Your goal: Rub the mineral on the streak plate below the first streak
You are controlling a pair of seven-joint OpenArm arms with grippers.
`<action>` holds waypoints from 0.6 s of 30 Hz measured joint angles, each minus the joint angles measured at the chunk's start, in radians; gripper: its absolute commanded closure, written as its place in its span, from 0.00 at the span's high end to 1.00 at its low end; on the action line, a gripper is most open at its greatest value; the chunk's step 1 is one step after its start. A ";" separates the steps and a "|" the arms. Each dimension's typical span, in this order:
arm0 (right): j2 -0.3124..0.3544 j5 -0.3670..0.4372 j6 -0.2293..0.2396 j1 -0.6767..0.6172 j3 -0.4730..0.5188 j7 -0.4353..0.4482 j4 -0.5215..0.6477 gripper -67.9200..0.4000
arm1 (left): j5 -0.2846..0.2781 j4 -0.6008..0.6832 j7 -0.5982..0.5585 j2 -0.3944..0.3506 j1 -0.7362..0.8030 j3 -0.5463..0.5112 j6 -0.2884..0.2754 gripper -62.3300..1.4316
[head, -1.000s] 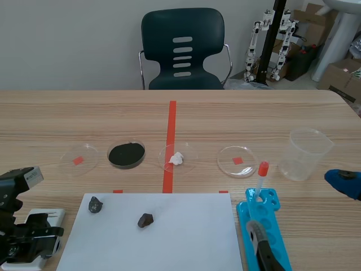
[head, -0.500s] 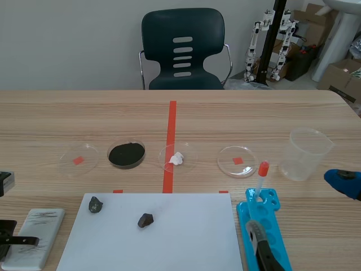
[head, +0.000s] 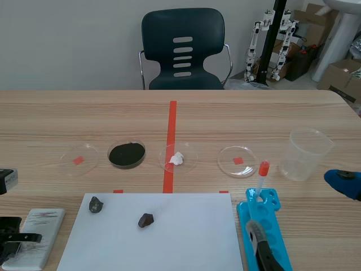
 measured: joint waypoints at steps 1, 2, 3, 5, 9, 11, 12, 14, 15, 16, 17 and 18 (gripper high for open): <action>0.000 0.000 0.000 0.000 0.000 0.000 0.000 0.96 | -0.062 0.000 -0.029 0.002 -0.002 0.013 -0.022 0.17; 0.000 0.000 0.001 0.000 0.000 0.001 0.000 0.96 | -0.080 0.003 -0.035 0.010 -0.006 0.030 -0.038 0.17; 0.000 0.000 0.000 0.000 0.000 0.000 0.000 0.96 | -0.113 0.003 -0.044 0.014 -0.008 0.037 -0.041 0.17; 0.000 0.000 0.000 0.000 0.000 0.000 0.000 0.96 | -0.120 0.003 -0.042 0.015 -0.011 0.039 -0.044 0.17; 0.000 0.000 0.000 0.000 0.000 0.000 0.000 0.96 | -0.098 0.003 -0.039 0.016 -0.011 0.039 -0.042 0.17; 0.000 0.000 0.000 0.000 0.000 0.000 0.000 0.96 | -0.071 0.004 -0.035 0.020 -0.012 0.039 -0.035 0.17; 0.000 0.000 0.000 0.000 0.000 0.000 0.000 0.96 | -0.058 0.007 -0.031 0.024 -0.012 0.042 -0.022 0.17; 0.000 0.000 0.000 0.000 0.000 0.000 0.000 0.96 | 0.014 0.014 -0.008 0.035 -0.017 0.050 0.011 0.17; 0.000 0.000 0.000 0.000 0.000 0.000 0.000 0.96 | 0.045 0.014 0.000 0.037 -0.018 0.050 0.018 0.17; 0.000 0.000 0.000 0.000 0.000 0.000 0.000 0.96 | 0.070 0.014 0.003 0.035 -0.017 0.050 0.030 0.17; 0.000 0.000 0.000 0.000 0.000 0.000 0.000 0.96 | 0.083 0.014 0.010 0.035 -0.017 0.050 0.037 0.17; 0.000 0.000 0.000 0.000 0.000 0.000 0.000 0.96 | 0.095 0.014 0.013 0.035 -0.017 0.050 0.037 0.17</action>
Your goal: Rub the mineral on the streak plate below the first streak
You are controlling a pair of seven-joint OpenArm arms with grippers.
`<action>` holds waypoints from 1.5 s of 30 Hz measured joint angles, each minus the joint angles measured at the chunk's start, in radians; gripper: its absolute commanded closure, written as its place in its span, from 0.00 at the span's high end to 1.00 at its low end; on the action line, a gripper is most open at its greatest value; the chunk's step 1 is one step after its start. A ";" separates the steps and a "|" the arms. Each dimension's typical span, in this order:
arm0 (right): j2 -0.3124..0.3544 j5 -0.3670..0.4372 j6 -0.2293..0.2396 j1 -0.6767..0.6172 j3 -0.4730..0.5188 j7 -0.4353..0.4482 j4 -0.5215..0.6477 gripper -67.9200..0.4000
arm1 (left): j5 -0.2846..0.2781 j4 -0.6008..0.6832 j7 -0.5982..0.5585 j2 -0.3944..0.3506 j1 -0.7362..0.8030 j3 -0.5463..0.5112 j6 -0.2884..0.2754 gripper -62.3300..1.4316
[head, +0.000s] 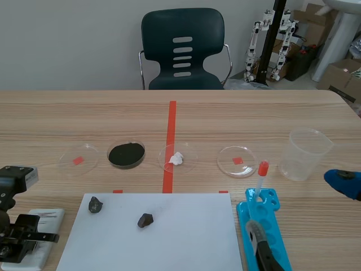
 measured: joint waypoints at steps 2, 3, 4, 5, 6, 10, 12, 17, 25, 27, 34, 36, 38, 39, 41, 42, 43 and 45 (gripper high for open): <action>0.000 0.000 0.000 0.000 0.000 0.000 0.000 0.96 | 0.018 0.000 0.010 0.000 0.000 0.000 0.007 0.17; 0.000 0.000 0.000 0.000 0.000 0.000 0.000 0.96 | 0.017 0.000 0.009 -0.001 0.000 0.000 0.007 0.17; 0.000 0.000 0.000 0.000 0.000 0.000 0.000 0.96 | 0.018 0.000 0.011 -0.001 0.000 -0.001 0.007 0.17; 0.000 0.000 0.000 0.000 0.000 0.000 0.000 0.96 | 0.017 0.000 0.011 -0.001 0.000 -0.001 0.007 0.17; 0.000 0.000 0.000 0.000 0.000 0.000 0.000 0.96 | 0.015 0.000 0.011 -0.001 0.000 -0.001 0.007 0.17; 0.000 0.000 0.000 0.000 0.000 0.000 0.000 0.96 | -0.079 -0.001 0.011 -0.013 0.000 -0.010 -0.009 0.17; 0.000 0.000 0.000 0.000 0.000 0.000 0.000 0.96 | -0.146 -0.003 0.016 -0.019 0.000 -0.015 -0.022 0.17; 0.000 0.000 0.000 0.000 0.000 0.000 0.000 0.96 | -0.232 -0.005 0.018 -0.020 0.001 -0.014 -0.044 0.17; 0.000 0.000 0.000 0.000 0.000 0.000 0.000 0.96 | -0.119 0.002 0.038 -0.004 0.000 -0.004 -0.021 0.17; 0.000 0.000 0.000 0.000 0.000 0.000 0.000 0.96 | -0.045 0.007 0.049 0.003 0.000 0.001 0.005 0.17; 0.000 0.000 0.000 0.000 0.000 0.000 0.000 0.96 | 0.058 0.005 0.058 0.000 0.000 0.002 0.032 0.17; 0.000 0.000 0.000 0.000 0.000 0.000 0.000 0.96 | 0.058 0.005 0.059 -0.001 0.000 0.002 0.032 0.17; 0.000 0.000 0.000 0.000 0.000 0.000 0.000 0.96 | 0.033 0.004 0.058 -0.002 0.000 0.001 0.033 0.17; 0.000 0.000 0.000 0.000 0.000 0.000 0.000 0.96 | 0.009 0.003 0.055 -0.006 0.000 -0.003 0.031 0.17; 0.000 0.000 0.000 0.000 0.000 0.000 0.000 0.96 | -0.071 -0.002 0.038 -0.021 0.001 -0.013 0.004 0.17; 0.000 0.000 0.000 0.000 0.000 0.000 0.000 0.96 | -0.117 -0.004 0.034 -0.024 0.002 -0.016 -0.005 0.17; 0.000 0.000 0.000 0.000 0.000 0.000 0.000 0.96 | -0.119 -0.004 0.032 -0.023 0.000 -0.016 -0.007 0.17; 0.000 0.000 0.000 0.000 0.000 0.000 0.000 0.96 | -0.159 -0.005 0.028 -0.023 0.001 -0.016 -0.024 0.17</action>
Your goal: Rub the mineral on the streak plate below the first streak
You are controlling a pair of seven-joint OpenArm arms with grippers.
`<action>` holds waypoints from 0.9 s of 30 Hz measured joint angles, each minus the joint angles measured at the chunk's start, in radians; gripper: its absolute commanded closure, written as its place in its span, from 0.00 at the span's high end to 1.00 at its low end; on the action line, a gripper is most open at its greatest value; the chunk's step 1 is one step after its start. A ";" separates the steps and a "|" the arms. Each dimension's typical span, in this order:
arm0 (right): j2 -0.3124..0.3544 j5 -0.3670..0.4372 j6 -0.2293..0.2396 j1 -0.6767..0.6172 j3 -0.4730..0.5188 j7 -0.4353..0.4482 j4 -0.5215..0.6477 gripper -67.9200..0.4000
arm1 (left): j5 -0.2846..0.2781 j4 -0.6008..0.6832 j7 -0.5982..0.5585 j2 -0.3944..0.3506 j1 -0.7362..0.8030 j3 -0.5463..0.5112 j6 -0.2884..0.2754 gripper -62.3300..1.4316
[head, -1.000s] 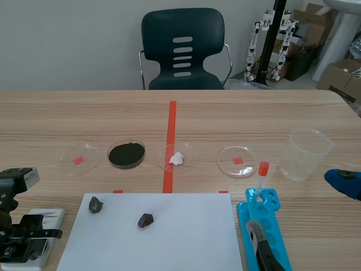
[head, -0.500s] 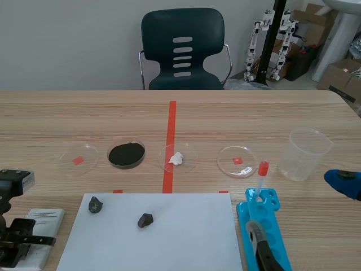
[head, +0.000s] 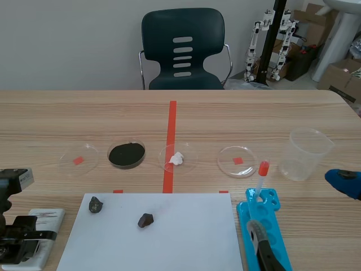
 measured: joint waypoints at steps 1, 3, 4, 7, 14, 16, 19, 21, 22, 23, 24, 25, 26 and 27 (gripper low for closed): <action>0.000 0.000 0.001 0.000 0.000 0.000 0.000 0.96 | -0.008 0.000 0.000 0.000 0.000 0.000 -0.010 0.17; 0.000 0.000 0.000 0.000 0.000 0.000 0.000 0.96 | -0.038 -0.002 -0.008 0.000 0.001 0.000 -0.026 0.17; 0.000 0.000 0.000 0.000 0.000 0.002 0.000 0.96 | -0.046 -0.002 -0.010 0.000 0.000 0.000 -0.026 0.17; 0.000 0.000 0.000 0.000 0.000 0.002 0.000 0.96 | -0.048 -0.002 -0.012 0.000 0.000 0.000 -0.026 0.17; 0.000 0.000 0.000 0.000 0.000 0.003 0.000 0.96 | 0.097 0.013 0.003 0.026 0.000 0.021 0.024 0.17; 0.000 0.000 0.000 0.000 0.000 0.003 0.000 0.96 | 0.180 0.014 -0.005 0.031 -0.001 0.026 0.061 0.17; 0.000 0.000 0.000 0.000 0.000 0.003 0.000 0.96 | 0.238 0.005 0.000 0.018 0.001 0.022 0.087 0.17; 0.000 0.000 0.000 0.000 0.000 0.002 0.000 0.96 | 0.264 0.000 0.003 0.017 0.002 0.021 0.089 0.17; 0.000 0.000 0.000 0.000 0.000 0.002 0.000 0.96 | 0.263 -0.001 0.003 0.017 0.003 0.020 0.092 0.17; 0.000 0.000 0.000 0.000 0.000 0.002 0.000 0.96 | 0.263 -0.001 0.003 0.017 0.003 0.020 0.092 0.17; 0.000 0.000 0.000 0.000 0.000 0.002 0.000 0.96 | 0.263 -0.001 0.003 0.017 0.003 0.020 0.092 0.17; 0.000 0.000 0.000 0.000 0.000 0.002 0.000 0.96 | 0.261 -0.001 0.003 0.017 0.003 0.020 0.091 0.17; 0.000 0.000 0.000 0.000 0.000 0.002 0.000 0.96 | 0.246 -0.001 0.003 0.017 0.003 0.020 0.089 0.17; 0.000 0.000 0.000 0.000 0.000 0.002 0.000 0.96 | 0.236 -0.001 0.003 0.015 0.003 0.018 0.079 0.17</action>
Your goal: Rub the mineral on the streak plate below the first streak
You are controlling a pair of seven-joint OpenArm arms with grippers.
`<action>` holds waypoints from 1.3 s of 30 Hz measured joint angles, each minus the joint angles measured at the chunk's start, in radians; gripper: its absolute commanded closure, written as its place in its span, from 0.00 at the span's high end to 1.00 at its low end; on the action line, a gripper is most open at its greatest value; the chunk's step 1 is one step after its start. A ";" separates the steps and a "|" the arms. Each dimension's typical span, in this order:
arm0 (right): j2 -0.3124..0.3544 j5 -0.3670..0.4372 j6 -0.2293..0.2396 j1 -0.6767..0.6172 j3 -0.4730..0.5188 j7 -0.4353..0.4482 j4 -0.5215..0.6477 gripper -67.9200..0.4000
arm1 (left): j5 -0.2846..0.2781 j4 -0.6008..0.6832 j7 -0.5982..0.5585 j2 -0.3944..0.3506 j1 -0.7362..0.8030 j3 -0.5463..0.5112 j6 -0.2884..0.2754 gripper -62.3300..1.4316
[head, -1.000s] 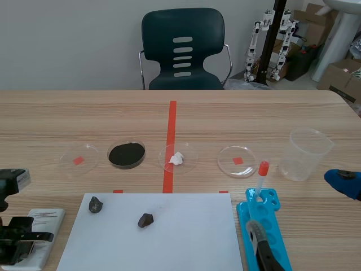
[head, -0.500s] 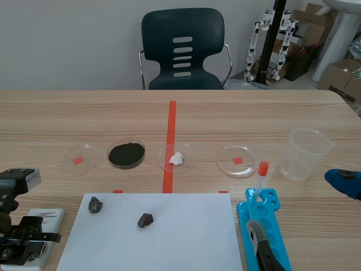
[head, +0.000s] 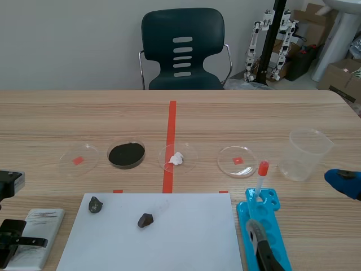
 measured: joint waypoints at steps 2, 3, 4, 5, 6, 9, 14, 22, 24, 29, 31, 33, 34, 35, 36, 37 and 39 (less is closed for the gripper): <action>0.000 0.000 0.000 0.000 0.000 0.000 0.000 0.96 | -0.052 -0.002 0.000 -0.010 0.000 -0.010 -0.026 0.17; 0.000 0.000 0.000 0.000 0.000 0.000 0.000 0.96 | -0.092 -0.003 -0.001 -0.017 0.000 -0.017 -0.038 0.17; 0.000 0.000 0.000 0.000 0.000 0.000 0.000 0.96 | -0.121 -0.003 -0.005 -0.019 0.000 -0.019 -0.050 0.17; 0.000 0.000 0.000 0.000 0.000 0.000 0.000 0.96 | -0.148 -0.002 -0.015 -0.020 0.000 -0.019 -0.063 0.17; 0.000 0.000 0.000 0.000 0.000 0.000 0.000 0.96 | -0.167 -0.002 -0.017 -0.020 0.000 -0.018 -0.071 0.17; 0.000 0.000 0.000 0.000 0.000 0.000 0.000 0.96 | -0.243 -0.003 -0.029 -0.022 0.000 -0.021 -0.108 0.17; 0.000 0.000 0.000 0.000 0.000 0.000 0.000 0.96 | -0.311 -0.003 -0.035 -0.012 0.000 -0.015 -0.133 0.17; 0.000 0.000 0.000 0.000 0.000 0.000 0.000 0.96 | -0.310 -0.003 -0.041 -0.013 0.000 -0.015 -0.135 0.17; 0.000 0.000 0.000 0.000 0.000 0.000 0.000 0.96 | -0.311 -0.003 -0.043 -0.015 0.000 -0.015 -0.136 0.17; 0.000 0.000 0.000 0.000 0.000 0.000 0.000 0.96 | -0.323 0.019 -0.121 -0.038 0.032 -0.009 -0.136 0.17; 0.000 0.000 0.000 0.000 0.000 0.000 0.000 0.96 | -0.326 0.063 -0.180 -0.053 0.068 -0.008 -0.136 0.17; 0.000 0.000 0.000 0.000 0.000 0.000 0.000 0.96 | -0.326 0.129 -0.265 -0.068 0.109 -0.009 -0.136 0.17; 0.000 0.000 0.000 0.000 0.000 0.000 0.000 0.96 | -0.326 0.162 -0.313 -0.076 0.129 -0.008 -0.136 0.17; 0.000 0.000 0.000 0.000 0.000 0.000 0.000 0.96 | -0.326 0.197 -0.381 -0.079 0.150 -0.008 -0.136 0.17; 0.000 0.000 0.000 0.000 0.000 0.000 0.000 0.96 | -0.326 0.233 -0.441 -0.083 0.171 -0.009 -0.136 0.17; 0.000 0.000 0.000 0.000 0.000 0.000 0.000 0.96 | -0.325 0.268 -0.491 -0.087 0.191 -0.009 -0.136 0.17; 0.000 0.000 0.000 0.000 0.000 0.000 0.000 0.96 | -0.304 0.330 -0.587 -0.092 0.233 -0.008 -0.136 0.17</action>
